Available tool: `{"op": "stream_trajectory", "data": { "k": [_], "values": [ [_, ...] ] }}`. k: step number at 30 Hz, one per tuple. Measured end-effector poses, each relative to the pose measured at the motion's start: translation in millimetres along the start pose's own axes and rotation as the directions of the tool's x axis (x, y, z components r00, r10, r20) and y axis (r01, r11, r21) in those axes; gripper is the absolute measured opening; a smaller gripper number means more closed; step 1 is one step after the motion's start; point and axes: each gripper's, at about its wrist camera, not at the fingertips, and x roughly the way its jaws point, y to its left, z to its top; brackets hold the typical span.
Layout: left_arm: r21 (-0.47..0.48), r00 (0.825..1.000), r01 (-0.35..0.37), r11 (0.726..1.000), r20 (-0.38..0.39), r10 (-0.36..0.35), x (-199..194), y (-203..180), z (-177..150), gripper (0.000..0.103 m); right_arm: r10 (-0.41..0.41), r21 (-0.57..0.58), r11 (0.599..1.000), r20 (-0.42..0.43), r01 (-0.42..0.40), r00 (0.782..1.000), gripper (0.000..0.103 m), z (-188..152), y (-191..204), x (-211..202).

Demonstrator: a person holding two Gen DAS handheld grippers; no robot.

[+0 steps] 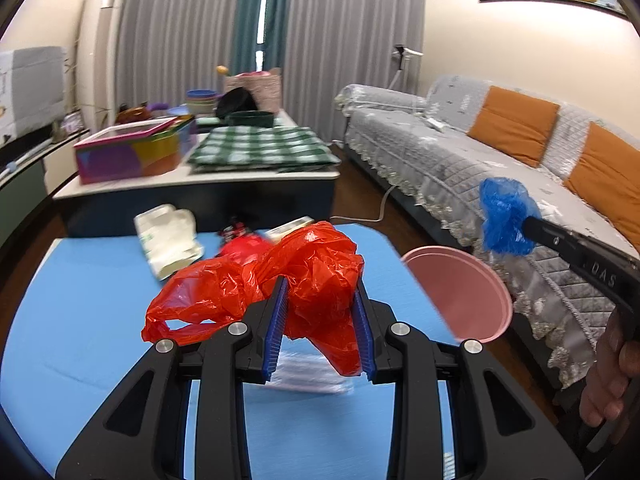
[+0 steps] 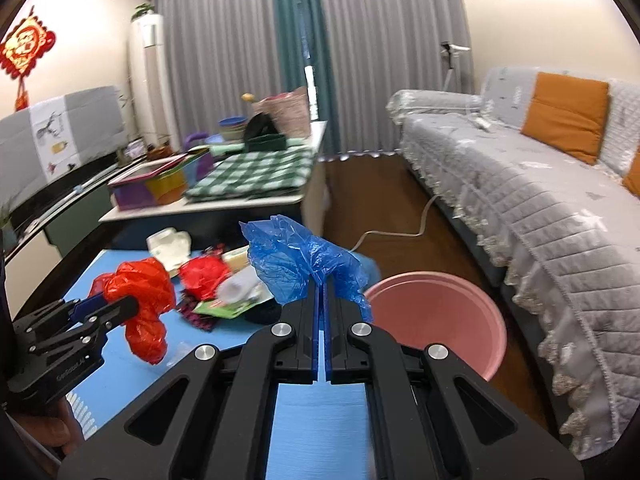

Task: Collect trash
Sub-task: 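Carry both bags over the pink bucket and open both tools to drop them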

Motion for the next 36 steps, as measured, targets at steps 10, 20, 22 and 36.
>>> {"op": "stream_trajectory", "data": {
  "k": [10, 20, 22, 36],
  "values": [
    [0.056, 0.992, 0.119, 0.991, 0.022, -0.121, 26.5, -57.2, 30.6, 0.031, -0.089, -0.027, 0.996, 0.032, 0.09, 0.995, 0.002, 39.7, -69.1, -6.2],
    [0.108, 0.978, 0.207, 0.972, 0.011, -0.209, 68.4, -112.4, 45.8, 0.031, -0.131, 0.085, 0.988, 0.001, 0.13, 0.991, 0.002, 33.1, -122.7, 30.6],
    [0.107, 0.975, 0.221, 0.969, -0.003, -0.222, 81.8, -121.4, 43.8, 0.031, -0.142, 0.069, 0.988, 0.002, 0.142, 0.99, 0.002, 33.3, -122.9, 37.8],
    [0.118, 0.959, 0.279, 0.953, -0.086, -0.27, 147.8, -153.0, 31.8, 0.031, -0.161, 0.092, 0.982, -0.055, 0.165, 0.985, 0.002, 33.9, -140.9, 89.8]
  ]
}}
